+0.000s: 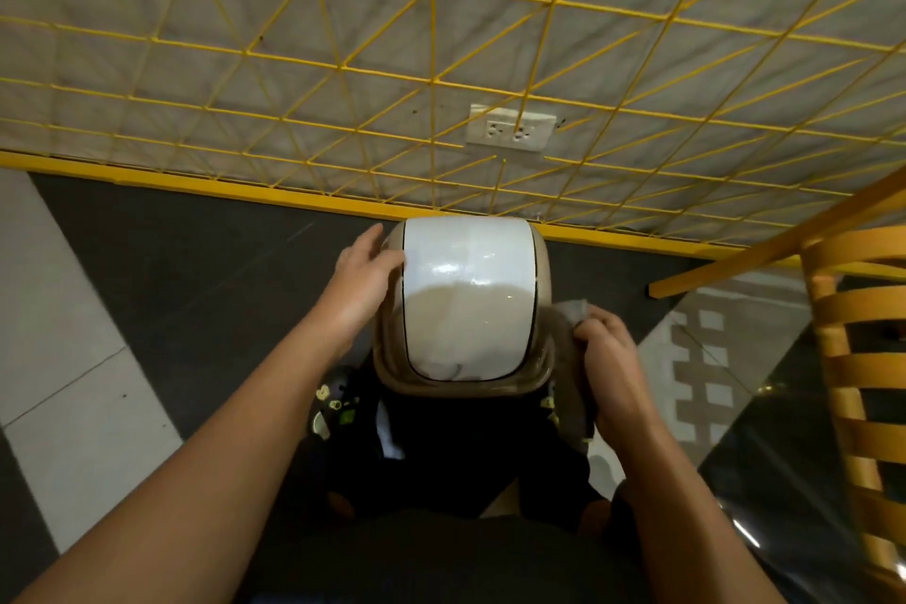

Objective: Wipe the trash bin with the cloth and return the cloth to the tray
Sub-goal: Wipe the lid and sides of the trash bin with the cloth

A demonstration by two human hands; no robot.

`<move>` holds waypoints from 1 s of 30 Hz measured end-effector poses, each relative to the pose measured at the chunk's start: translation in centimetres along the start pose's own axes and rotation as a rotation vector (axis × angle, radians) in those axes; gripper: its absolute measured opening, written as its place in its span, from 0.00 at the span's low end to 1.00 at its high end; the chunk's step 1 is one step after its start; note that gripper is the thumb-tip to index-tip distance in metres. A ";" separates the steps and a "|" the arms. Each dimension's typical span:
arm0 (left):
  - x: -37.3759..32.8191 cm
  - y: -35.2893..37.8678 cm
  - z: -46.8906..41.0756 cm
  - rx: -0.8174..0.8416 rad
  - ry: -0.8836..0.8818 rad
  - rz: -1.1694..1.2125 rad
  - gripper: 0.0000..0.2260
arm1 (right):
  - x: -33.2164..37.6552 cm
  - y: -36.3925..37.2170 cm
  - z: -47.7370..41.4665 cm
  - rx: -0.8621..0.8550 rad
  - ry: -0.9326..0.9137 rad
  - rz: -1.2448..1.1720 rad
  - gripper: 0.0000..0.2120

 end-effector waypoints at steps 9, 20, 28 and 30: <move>-1.0 -0.7 -1.1 0.105 0.502 -0.677 0.38 | 7.6 7.1 -2.5 0.026 -0.564 0.460 0.23; -0.8 -0.7 -2.6 0.243 0.357 -0.447 0.21 | 3.6 13.9 0.3 0.214 -0.980 1.025 0.23; -1.0 -1.0 -3.1 0.259 0.313 -0.401 0.23 | -0.9 11.3 2.3 0.380 -1.390 1.253 0.33; -0.9 -0.9 -3.2 0.250 0.309 -0.406 0.23 | -1.1 11.1 2.5 0.443 -1.443 1.285 0.30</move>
Point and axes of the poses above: each hand's wrist, its own z-axis away from the middle knuckle, its own y-axis out of the palm, x = y × z, the point moved 6 cm from there along -z, towards the middle knuckle, and after that the axes turned 11 degrees about -z, right-handed, at the moved point
